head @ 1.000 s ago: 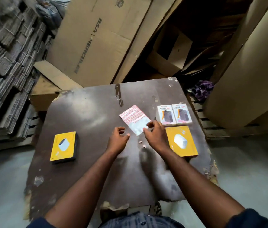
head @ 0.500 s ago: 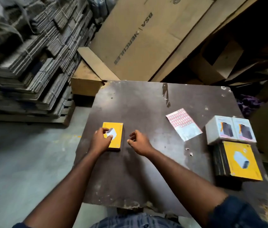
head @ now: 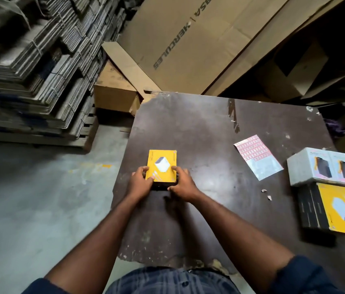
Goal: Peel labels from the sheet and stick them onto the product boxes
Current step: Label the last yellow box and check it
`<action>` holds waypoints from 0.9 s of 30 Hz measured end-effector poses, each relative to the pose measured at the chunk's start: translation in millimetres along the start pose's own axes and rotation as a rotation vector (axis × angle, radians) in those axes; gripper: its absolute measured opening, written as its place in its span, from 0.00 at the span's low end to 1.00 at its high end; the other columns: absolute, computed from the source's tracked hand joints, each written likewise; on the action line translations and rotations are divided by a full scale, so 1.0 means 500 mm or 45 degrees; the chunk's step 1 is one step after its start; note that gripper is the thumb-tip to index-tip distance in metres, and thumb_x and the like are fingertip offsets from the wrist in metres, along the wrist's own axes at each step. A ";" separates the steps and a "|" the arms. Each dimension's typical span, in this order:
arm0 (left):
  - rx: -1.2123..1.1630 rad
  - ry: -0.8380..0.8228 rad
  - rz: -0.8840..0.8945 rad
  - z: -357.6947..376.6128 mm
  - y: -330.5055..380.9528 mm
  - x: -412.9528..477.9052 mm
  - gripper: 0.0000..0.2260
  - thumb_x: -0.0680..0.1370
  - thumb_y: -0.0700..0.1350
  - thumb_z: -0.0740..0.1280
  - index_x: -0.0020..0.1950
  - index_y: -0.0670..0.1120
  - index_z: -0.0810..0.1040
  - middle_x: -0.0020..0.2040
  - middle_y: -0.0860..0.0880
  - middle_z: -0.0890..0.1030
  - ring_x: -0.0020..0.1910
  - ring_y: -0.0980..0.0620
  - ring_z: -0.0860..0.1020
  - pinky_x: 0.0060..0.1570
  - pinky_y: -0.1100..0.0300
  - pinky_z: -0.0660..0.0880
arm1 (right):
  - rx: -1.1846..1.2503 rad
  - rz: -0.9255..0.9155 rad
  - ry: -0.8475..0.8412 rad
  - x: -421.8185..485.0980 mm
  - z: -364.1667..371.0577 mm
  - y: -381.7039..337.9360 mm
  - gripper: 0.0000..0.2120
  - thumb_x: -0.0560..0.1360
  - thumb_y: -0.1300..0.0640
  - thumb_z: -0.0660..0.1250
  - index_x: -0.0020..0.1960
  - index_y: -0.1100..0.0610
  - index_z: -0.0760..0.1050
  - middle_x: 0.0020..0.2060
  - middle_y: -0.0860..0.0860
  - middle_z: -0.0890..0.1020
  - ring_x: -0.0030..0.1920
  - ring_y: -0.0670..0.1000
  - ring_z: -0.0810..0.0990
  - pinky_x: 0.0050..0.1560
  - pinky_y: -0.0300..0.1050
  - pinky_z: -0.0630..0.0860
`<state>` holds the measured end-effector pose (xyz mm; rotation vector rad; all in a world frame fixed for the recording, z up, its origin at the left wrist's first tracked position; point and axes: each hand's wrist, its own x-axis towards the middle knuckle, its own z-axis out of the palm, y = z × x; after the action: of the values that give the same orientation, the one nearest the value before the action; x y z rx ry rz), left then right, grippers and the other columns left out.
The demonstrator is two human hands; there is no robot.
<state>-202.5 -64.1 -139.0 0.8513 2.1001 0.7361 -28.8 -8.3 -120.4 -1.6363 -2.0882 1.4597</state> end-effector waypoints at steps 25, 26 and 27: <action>-0.435 0.001 0.686 -0.154 0.368 -0.070 0.13 0.79 0.61 0.60 0.57 0.54 0.73 0.55 0.50 0.79 0.52 0.56 0.78 0.45 0.62 0.75 | 0.353 -0.412 0.412 -0.052 -0.303 -0.244 0.20 0.73 0.53 0.76 0.63 0.54 0.76 0.50 0.45 0.83 0.48 0.42 0.82 0.45 0.34 0.79; -0.471 -0.011 0.731 -0.155 0.372 -0.075 0.12 0.80 0.59 0.61 0.58 0.54 0.73 0.55 0.50 0.79 0.51 0.58 0.79 0.45 0.65 0.75 | 0.378 -0.409 0.410 -0.058 -0.306 -0.247 0.21 0.73 0.51 0.76 0.63 0.54 0.76 0.52 0.47 0.83 0.51 0.45 0.82 0.49 0.41 0.82; -0.497 -0.019 0.773 -0.157 0.377 -0.081 0.11 0.80 0.57 0.62 0.58 0.53 0.73 0.55 0.49 0.79 0.50 0.59 0.79 0.45 0.67 0.75 | 0.390 -0.400 0.407 -0.062 -0.309 -0.250 0.23 0.73 0.50 0.75 0.64 0.54 0.75 0.54 0.48 0.83 0.53 0.46 0.83 0.51 0.46 0.83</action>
<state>-182.4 3.5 57.0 1.2678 1.5947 1.3924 -9.8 65.5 65.6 -1.2628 -1.7489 1.2451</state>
